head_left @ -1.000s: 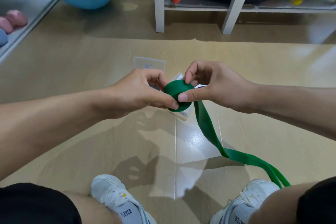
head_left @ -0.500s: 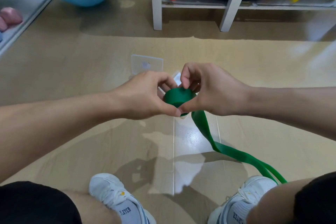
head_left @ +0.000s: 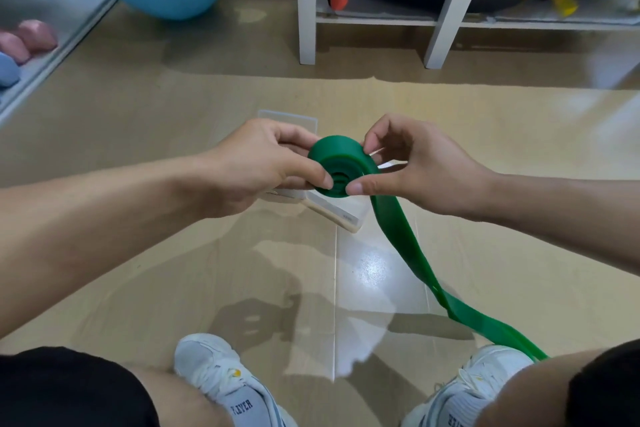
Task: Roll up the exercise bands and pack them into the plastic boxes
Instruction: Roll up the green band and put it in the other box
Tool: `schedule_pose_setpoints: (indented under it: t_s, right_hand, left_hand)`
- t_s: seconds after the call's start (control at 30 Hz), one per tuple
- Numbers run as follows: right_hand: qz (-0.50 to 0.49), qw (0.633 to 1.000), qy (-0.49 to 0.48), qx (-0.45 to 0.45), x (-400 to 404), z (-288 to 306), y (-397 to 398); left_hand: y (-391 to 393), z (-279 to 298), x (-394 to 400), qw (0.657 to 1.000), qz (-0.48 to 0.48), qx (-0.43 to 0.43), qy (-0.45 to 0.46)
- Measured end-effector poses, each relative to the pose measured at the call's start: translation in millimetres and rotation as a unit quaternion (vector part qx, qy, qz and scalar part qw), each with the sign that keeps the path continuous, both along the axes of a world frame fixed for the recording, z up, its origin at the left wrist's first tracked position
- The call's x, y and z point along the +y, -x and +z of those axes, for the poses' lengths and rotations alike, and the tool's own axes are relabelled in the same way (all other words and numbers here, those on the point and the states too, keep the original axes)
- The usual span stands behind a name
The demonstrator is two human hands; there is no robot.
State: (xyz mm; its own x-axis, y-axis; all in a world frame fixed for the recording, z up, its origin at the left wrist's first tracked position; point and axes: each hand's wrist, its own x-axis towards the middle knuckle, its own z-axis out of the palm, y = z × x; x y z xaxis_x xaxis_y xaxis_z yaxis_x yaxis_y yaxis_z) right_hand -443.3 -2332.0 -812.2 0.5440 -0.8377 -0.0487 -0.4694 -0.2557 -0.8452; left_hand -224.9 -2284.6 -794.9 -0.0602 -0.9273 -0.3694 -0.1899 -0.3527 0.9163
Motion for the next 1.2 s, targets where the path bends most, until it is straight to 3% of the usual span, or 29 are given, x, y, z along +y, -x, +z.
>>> schedule_pose_setpoints:
  t_s: [0.1,0.2,0.27,0.37,0.47,0.53,0.67,0.8,1.0,1.1,1.2]
  right_hand:
    - [-0.01,1.0,0.01,-0.02,3.3,-1.2,-2.3]
    - [-0.018,1.0,0.022,0.011,4.0,3.9,-4.7]
    - [-0.006,0.997,0.04,0.063,5.3,6.8,-5.7]
    - [0.026,0.989,0.078,0.122,13.2,11.5,-9.9]
    - [0.059,0.983,0.105,0.139,19.4,12.5,-14.4]
    - [0.07,0.984,0.099,0.133,18.1,9.7,-13.9]
    - [0.078,0.993,0.048,0.073,10.1,3.6,-9.1]
    - [0.042,0.999,-0.016,0.029,4.6,-1.4,-3.7]
    - [0.021,0.997,-0.002,0.075,10.5,-8.8,-3.7]
    - [0.03,0.992,0.026,0.116,9.4,-4.4,-4.2]
    - [0.05,0.982,0.064,0.171,11.0,1.3,-7.1]
  left_hand:
    - [1.5,-5.3,2.4,0.997,0.026,0.076,-0.024]
    - [-0.7,-9.2,1.2,0.997,0.003,0.065,-0.032]
    - [-1.9,-7.8,0.5,0.998,-0.044,-0.037,-0.004]
    - [6.1,-0.5,4.4,0.964,-0.115,-0.233,0.063]
    - [14.4,1.6,6.9,0.934,-0.141,-0.315,0.092]
    - [12.2,0.0,5.7,0.94,-0.138,-0.302,0.078]
    - [0.4,-5.9,3.1,0.98,-0.086,-0.18,0.002]
    - [0.3,-12.4,3.1,0.993,-0.058,-0.099,-0.021]
    - [3.8,-22.0,2.7,0.998,-0.04,-0.011,-0.049]
    - [3.8,-23.0,3.7,0.993,-0.092,-0.058,-0.037]
    - [11.2,-22.8,6.0,0.97,-0.133,-0.202,0.018]
